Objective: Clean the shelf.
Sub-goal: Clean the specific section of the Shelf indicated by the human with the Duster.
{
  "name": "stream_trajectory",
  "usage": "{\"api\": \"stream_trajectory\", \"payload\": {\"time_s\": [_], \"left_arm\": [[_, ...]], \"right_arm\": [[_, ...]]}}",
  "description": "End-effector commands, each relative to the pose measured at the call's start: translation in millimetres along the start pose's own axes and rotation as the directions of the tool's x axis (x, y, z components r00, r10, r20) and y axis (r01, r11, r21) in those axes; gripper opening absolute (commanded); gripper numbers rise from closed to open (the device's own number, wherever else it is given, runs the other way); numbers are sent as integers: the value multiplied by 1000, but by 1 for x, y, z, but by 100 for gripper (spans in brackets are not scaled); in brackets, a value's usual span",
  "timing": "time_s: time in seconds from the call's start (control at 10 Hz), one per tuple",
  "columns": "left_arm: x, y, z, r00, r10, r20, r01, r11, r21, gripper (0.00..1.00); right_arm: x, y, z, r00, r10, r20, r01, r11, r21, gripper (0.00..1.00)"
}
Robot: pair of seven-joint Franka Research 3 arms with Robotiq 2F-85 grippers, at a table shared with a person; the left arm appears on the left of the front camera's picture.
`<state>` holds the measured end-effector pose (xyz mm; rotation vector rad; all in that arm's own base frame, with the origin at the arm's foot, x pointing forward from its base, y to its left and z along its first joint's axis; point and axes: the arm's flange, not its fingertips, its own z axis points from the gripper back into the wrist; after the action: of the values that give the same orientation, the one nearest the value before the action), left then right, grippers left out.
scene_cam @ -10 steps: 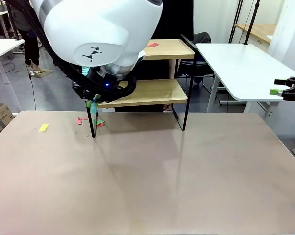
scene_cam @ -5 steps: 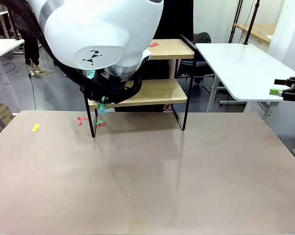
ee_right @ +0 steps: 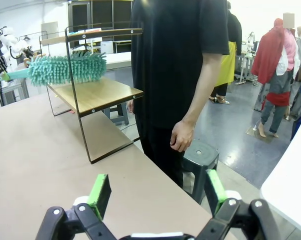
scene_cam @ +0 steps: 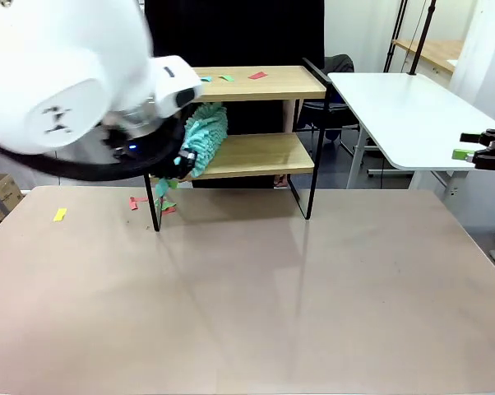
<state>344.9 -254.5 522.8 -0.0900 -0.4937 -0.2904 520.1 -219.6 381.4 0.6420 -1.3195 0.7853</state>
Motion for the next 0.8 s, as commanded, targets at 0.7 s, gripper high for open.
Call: {"api": "stream_trajectory", "payload": {"time_s": [0.7], "left_arm": [[-53, 144, 93, 843, -531, -86, 389, 711, -586, 13]], "right_arm": [[6, 1, -2, 1000, -11, -14, 11, 1000, -10, 100]]}}
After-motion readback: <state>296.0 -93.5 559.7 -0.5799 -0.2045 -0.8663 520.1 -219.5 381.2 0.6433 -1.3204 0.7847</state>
